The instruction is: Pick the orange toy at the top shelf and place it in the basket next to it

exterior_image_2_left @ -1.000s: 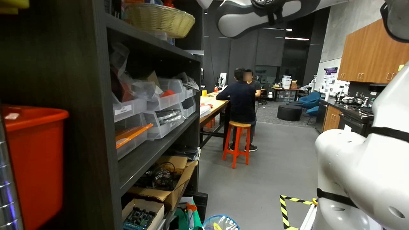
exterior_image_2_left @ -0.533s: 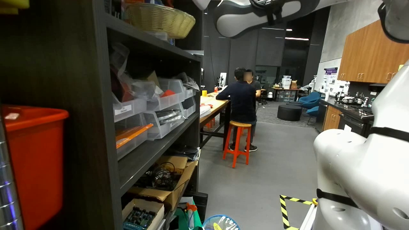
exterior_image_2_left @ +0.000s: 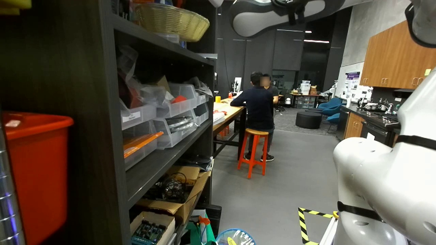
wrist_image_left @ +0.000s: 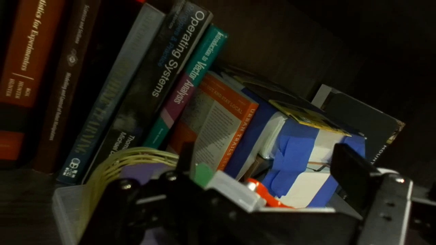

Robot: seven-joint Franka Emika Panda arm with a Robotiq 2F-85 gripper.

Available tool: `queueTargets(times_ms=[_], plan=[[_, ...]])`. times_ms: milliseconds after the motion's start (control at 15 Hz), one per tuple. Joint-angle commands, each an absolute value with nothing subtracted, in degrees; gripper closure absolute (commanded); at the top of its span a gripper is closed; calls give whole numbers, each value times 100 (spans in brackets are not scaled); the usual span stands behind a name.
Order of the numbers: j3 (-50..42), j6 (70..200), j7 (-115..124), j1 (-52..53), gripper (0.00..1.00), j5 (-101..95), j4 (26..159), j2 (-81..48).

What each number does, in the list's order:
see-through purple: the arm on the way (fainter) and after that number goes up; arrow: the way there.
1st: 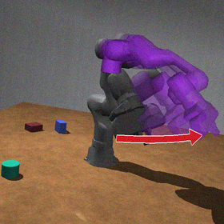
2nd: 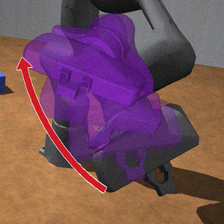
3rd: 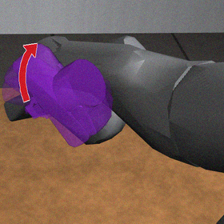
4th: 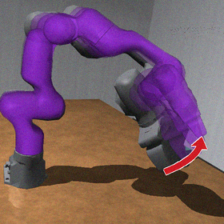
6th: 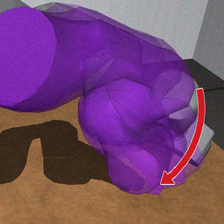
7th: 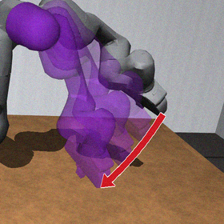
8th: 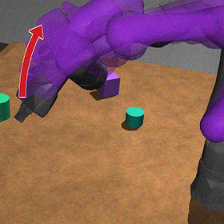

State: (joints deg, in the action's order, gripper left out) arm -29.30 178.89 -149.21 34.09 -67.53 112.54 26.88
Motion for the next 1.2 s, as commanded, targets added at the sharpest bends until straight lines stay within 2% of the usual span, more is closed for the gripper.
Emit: queueTargets(times_ms=[0,1133], plan=[[-2970,17692,-14921,3580,0,-6958,11262,2923],[-2957,17695,-14921,3728,0,-7100,11399,3293]])
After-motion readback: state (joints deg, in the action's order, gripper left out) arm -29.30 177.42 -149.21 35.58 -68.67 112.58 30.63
